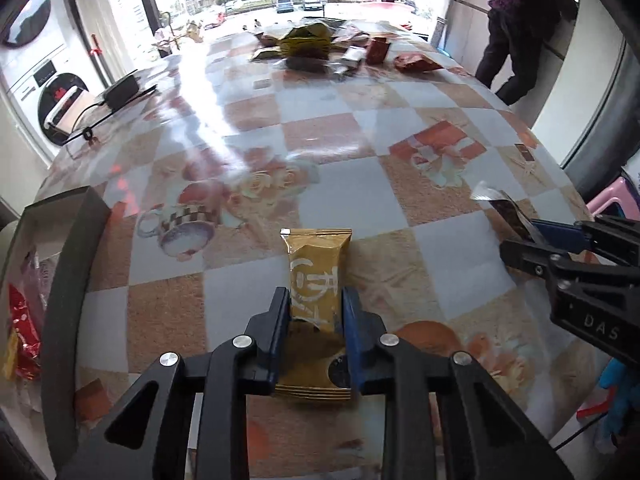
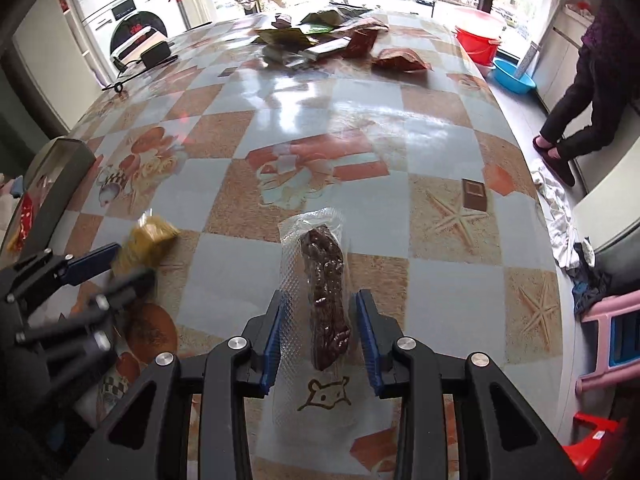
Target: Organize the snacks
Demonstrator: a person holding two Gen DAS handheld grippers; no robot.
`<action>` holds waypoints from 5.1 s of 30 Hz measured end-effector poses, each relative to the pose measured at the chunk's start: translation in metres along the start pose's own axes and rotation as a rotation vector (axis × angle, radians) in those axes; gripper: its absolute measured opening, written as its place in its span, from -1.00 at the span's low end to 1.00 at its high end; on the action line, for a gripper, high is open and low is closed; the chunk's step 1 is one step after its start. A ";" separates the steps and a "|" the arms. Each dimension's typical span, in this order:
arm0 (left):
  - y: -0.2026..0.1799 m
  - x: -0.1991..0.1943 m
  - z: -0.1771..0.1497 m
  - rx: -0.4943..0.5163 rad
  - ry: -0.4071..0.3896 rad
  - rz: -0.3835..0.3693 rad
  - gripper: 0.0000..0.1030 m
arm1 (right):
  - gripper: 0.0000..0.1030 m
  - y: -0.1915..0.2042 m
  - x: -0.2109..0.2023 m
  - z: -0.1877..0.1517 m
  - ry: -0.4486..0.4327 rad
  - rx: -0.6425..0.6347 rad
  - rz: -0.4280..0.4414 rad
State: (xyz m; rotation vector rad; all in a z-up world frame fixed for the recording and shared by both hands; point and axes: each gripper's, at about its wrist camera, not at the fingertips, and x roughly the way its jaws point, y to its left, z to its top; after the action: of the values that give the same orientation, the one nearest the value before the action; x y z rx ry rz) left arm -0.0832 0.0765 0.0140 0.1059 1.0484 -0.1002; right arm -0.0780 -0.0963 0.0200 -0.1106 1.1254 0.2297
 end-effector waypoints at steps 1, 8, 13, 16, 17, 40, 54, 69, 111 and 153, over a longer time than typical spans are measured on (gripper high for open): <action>0.011 0.000 -0.002 -0.022 -0.007 0.019 -0.44 | -0.31 0.006 0.001 0.000 -0.007 -0.011 0.003; 0.056 0.009 -0.011 -0.137 -0.023 0.016 0.65 | 0.60 0.035 0.015 0.006 -0.059 -0.075 -0.019; 0.052 0.017 -0.010 -0.113 -0.046 0.010 1.00 | 1.00 0.031 0.021 0.007 -0.084 -0.060 -0.036; 0.050 0.016 -0.012 -0.102 -0.073 0.002 1.00 | 1.00 0.026 0.022 0.006 -0.102 -0.052 -0.032; 0.049 0.016 -0.013 -0.098 -0.085 0.000 1.00 | 1.00 0.026 0.022 0.006 -0.104 -0.053 -0.034; 0.049 0.014 -0.016 -0.098 -0.111 0.001 1.00 | 1.00 0.028 0.024 0.006 -0.138 -0.071 -0.025; 0.049 0.014 -0.016 -0.099 -0.112 0.001 1.00 | 1.00 0.028 0.024 0.006 -0.138 -0.071 -0.024; 0.049 0.014 -0.016 -0.099 -0.112 0.001 1.00 | 1.00 0.028 0.024 0.006 -0.138 -0.071 -0.024; 0.048 0.015 -0.016 -0.099 -0.113 0.001 1.00 | 1.00 0.028 0.025 0.006 -0.139 -0.071 -0.025; 0.107 -0.104 -0.009 -0.210 -0.147 -0.194 -0.53 | -0.28 0.085 -0.039 0.056 0.015 -0.037 0.367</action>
State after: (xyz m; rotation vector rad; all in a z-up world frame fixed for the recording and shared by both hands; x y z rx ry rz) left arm -0.1286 0.1874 0.1041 -0.1918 0.9151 -0.1703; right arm -0.0646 -0.0072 0.0813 0.0629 1.1516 0.5769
